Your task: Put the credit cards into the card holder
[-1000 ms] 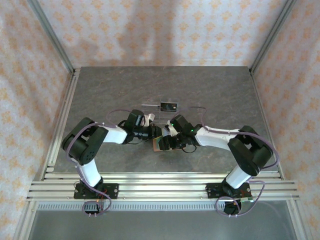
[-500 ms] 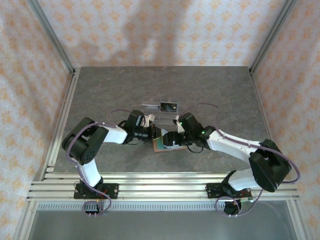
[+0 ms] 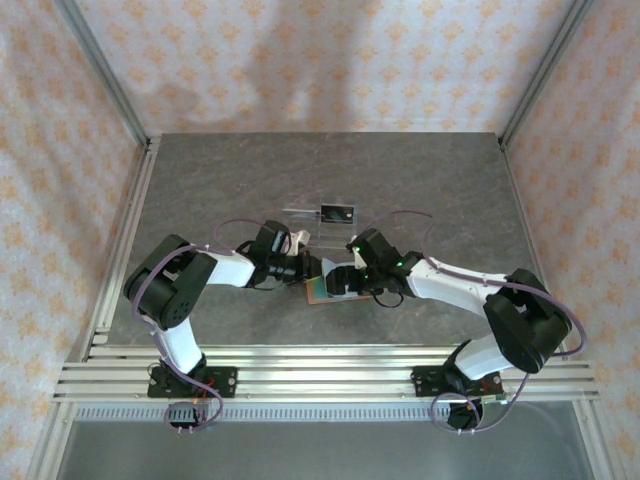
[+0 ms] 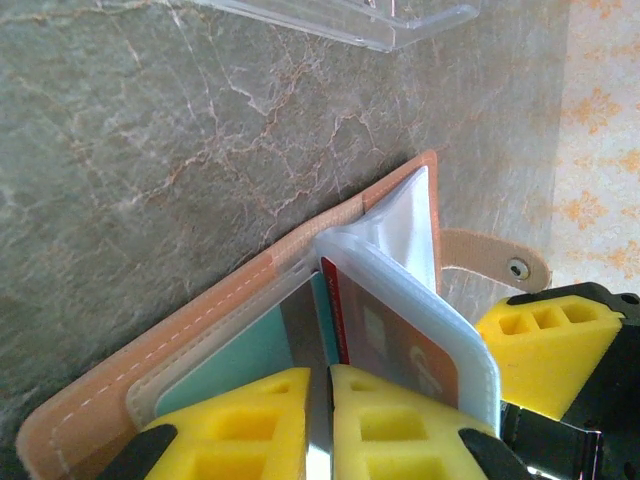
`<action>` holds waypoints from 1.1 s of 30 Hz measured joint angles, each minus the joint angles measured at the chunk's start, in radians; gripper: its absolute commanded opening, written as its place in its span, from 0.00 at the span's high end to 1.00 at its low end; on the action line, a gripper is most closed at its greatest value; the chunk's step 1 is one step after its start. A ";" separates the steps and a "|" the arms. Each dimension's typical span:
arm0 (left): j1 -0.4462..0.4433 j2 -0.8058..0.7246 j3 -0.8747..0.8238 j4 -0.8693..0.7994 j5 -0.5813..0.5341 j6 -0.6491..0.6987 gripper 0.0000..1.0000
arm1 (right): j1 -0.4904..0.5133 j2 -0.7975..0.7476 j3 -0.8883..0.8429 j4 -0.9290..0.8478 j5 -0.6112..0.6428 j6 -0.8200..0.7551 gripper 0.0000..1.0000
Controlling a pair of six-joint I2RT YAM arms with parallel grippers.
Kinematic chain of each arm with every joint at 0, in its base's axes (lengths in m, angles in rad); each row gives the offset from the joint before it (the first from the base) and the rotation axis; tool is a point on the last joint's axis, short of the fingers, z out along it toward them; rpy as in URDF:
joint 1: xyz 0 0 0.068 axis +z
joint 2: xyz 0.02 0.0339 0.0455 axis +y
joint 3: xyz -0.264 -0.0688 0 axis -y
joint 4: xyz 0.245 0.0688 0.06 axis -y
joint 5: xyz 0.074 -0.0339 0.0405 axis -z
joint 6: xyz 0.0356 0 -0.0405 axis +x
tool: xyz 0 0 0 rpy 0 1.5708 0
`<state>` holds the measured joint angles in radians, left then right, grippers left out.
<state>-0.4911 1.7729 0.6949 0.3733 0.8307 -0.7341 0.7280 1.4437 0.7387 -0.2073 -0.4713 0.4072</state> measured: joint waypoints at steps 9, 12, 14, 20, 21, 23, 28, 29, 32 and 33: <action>0.000 0.000 0.004 -0.010 0.000 0.003 0.86 | 0.000 0.061 0.014 0.010 -0.006 0.000 0.21; 0.000 0.000 0.006 -0.014 0.000 0.003 0.86 | 0.000 0.072 0.017 0.010 -0.001 -0.006 0.25; 0.000 0.000 0.007 -0.024 0.000 0.010 0.86 | 0.000 0.077 0.019 0.010 0.006 -0.007 0.26; 0.000 0.000 0.011 -0.045 -0.001 0.031 0.86 | 0.004 0.082 0.039 -0.033 0.131 0.014 0.20; 0.000 0.000 0.011 -0.050 -0.001 0.035 0.86 | 0.005 0.082 0.045 -0.049 0.169 0.026 0.20; 0.000 0.000 0.011 -0.064 -0.002 0.046 0.86 | 0.005 0.082 0.060 -0.097 0.276 0.062 0.15; 0.000 0.000 0.014 -0.095 -0.006 0.068 0.86 | 0.007 0.029 0.047 -0.174 0.481 0.179 0.12; 0.000 0.001 0.017 -0.101 -0.008 0.074 0.86 | 0.007 -0.001 0.035 -0.179 0.511 0.198 0.12; 0.000 0.001 0.024 -0.105 -0.009 0.082 0.86 | 0.007 -0.067 0.022 -0.208 0.576 0.230 0.12; 0.000 0.002 0.026 -0.105 -0.009 0.082 0.86 | 0.007 -0.077 0.023 -0.216 0.595 0.233 0.12</action>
<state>-0.4911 1.7744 0.7212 0.2680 0.8215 -0.6521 0.7349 1.3670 0.7612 -0.4232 0.1238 0.6407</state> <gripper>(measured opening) 0.141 0.875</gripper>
